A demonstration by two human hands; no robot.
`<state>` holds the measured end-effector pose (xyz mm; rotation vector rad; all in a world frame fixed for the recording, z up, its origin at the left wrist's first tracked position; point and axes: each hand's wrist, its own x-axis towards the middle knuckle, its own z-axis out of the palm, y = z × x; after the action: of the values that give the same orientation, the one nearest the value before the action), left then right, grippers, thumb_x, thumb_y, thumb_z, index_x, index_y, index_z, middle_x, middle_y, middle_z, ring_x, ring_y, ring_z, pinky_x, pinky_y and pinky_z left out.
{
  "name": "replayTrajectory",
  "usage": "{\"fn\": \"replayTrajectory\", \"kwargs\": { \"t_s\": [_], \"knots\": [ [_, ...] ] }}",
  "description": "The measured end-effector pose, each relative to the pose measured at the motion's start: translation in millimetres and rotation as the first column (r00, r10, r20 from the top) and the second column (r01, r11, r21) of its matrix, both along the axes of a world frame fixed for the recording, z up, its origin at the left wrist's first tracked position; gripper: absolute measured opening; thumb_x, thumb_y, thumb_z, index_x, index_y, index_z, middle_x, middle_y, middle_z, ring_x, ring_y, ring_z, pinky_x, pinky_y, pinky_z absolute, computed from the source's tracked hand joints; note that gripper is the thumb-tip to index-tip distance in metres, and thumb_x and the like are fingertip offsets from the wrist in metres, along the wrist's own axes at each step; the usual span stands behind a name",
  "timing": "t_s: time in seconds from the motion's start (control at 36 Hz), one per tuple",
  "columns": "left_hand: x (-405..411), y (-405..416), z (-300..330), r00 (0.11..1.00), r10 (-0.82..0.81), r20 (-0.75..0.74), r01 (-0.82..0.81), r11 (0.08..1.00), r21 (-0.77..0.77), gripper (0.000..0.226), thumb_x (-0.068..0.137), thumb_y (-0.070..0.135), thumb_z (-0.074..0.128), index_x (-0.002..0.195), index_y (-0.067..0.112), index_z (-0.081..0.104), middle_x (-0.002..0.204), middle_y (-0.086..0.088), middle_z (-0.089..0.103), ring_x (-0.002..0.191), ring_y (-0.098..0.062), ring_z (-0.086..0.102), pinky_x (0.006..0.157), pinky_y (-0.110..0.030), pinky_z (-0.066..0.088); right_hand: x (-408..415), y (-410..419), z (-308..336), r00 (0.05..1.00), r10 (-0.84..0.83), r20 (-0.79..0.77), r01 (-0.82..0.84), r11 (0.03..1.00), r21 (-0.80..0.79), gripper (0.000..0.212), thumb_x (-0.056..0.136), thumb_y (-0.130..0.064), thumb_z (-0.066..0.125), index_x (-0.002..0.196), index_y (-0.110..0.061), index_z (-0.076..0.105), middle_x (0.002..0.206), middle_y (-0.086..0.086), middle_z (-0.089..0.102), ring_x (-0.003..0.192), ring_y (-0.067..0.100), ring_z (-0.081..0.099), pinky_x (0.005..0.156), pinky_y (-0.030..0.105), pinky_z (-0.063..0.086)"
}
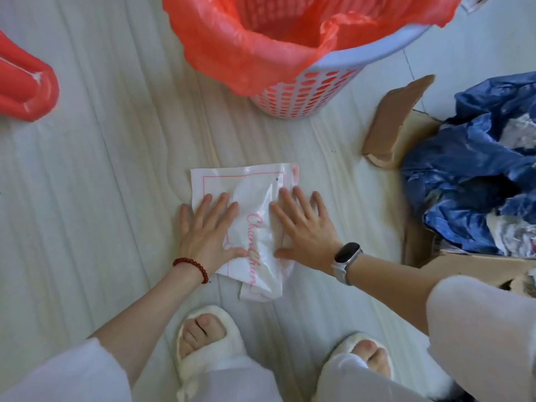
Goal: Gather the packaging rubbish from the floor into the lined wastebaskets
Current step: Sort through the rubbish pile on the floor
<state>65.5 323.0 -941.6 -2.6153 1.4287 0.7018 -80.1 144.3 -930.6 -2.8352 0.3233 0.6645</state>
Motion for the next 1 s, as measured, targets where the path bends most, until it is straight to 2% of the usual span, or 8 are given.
{"fn": "replayTrajectory", "kwargs": {
  "t_s": [0.14,0.28,0.47,0.56,0.64,0.72,0.89,1.0],
  "knots": [
    [-7,-7,-2,0.988,-0.078,0.136,0.118,0.942,-0.315,0.039,0.079,0.045,0.046,0.098,0.020,0.067,0.107,0.005,0.068,0.105,-0.012,0.046,0.104,-0.048,0.015,-3,0,0,0.984,-0.038,0.172,0.041,0.999,-0.011,0.075,0.055,-0.053,0.077,0.116,-0.013,0.060,0.110,0.007,0.064,0.105,0.031,0.060,0.095,0.056,0.041],
    [-11,-48,24,0.988,0.035,-0.153,-0.087,0.933,-0.350,0.041,0.085,0.040,0.038,0.088,0.010,0.066,0.066,-0.007,0.067,0.065,-0.030,0.063,0.069,-0.034,0.044,-5,-24,18,0.888,-0.351,0.297,0.296,0.931,0.213,0.023,0.077,-0.018,0.057,0.098,-0.013,0.065,0.089,0.007,0.069,0.085,0.031,0.065,0.083,0.037,0.044],
    [-48,-137,63,0.875,0.352,-0.333,-0.461,0.816,-0.349,0.022,0.092,0.028,0.049,0.094,0.007,0.054,0.083,-0.022,0.063,0.084,-0.040,0.057,0.063,-0.036,0.039,-30,-60,78,0.674,-0.620,0.402,0.568,0.783,0.255,0.034,0.093,-0.028,0.048,0.127,-0.023,0.048,0.118,0.003,0.063,0.102,0.028,0.059,0.074,0.035,0.044],
    [-68,-177,77,0.640,0.441,-0.629,-0.679,0.708,-0.194,0.023,0.092,0.028,0.049,0.095,0.006,0.053,0.095,-0.017,0.062,0.091,-0.033,0.057,0.067,-0.029,0.039,-48,-65,101,0.657,-0.681,0.323,0.583,0.731,0.356,0.054,0.091,-0.037,0.050,0.139,-0.021,0.034,0.133,0.006,0.052,0.118,0.026,0.050,0.090,0.037,0.042],
    [-82,-211,105,0.083,0.380,-0.921,-0.771,0.610,0.182,0.030,0.094,0.028,0.047,0.109,0.004,0.056,0.106,-0.018,0.061,0.091,-0.029,0.060,0.084,-0.040,0.050,-69,-62,117,0.662,-0.734,0.153,0.597,0.639,0.485,0.086,0.084,-0.052,0.055,0.148,-0.017,0.009,0.152,0.003,0.024,0.137,0.018,0.027,0.107,0.033,0.029],
    [-92,-235,129,-0.232,0.261,-0.937,-0.576,0.739,0.349,0.045,0.098,0.040,0.030,0.112,0.010,0.060,0.103,-0.011,0.067,0.089,-0.022,0.065,0.075,-0.033,0.055,-80,-72,132,0.516,-0.832,0.204,0.565,0.510,0.649,0.079,0.083,-0.042,0.062,0.142,-0.015,0.018,0.142,0.003,0.033,0.130,-0.003,0.029,0.105,0.013,0.026],
    [-103,-247,173,0.185,0.013,-0.983,-0.423,0.904,-0.068,0.047,0.097,0.045,0.023,0.113,0.018,0.059,0.110,0.001,0.064,0.099,-0.017,0.062,0.086,-0.034,0.051,-100,-108,150,0.182,-0.917,0.355,0.613,0.388,0.689,0.039,0.093,-0.019,0.052,0.130,-0.023,0.043,0.113,-0.009,0.055,0.099,0.012,0.057,0.082,0.029,0.049],
    [-70,-241,192,0.820,-0.255,-0.513,-0.324,0.532,-0.782,0.014,0.084,0.023,0.051,0.091,0.020,0.062,0.091,0.006,0.060,0.087,-0.006,0.058,0.074,-0.019,0.047,-84,-137,175,0.101,-0.814,0.572,0.618,0.501,0.605,0.034,0.094,-0.015,0.047,0.128,-0.017,0.045,0.113,-0.008,0.053,0.098,0.017,0.056,0.068,0.018,0.047]
  ]
}}
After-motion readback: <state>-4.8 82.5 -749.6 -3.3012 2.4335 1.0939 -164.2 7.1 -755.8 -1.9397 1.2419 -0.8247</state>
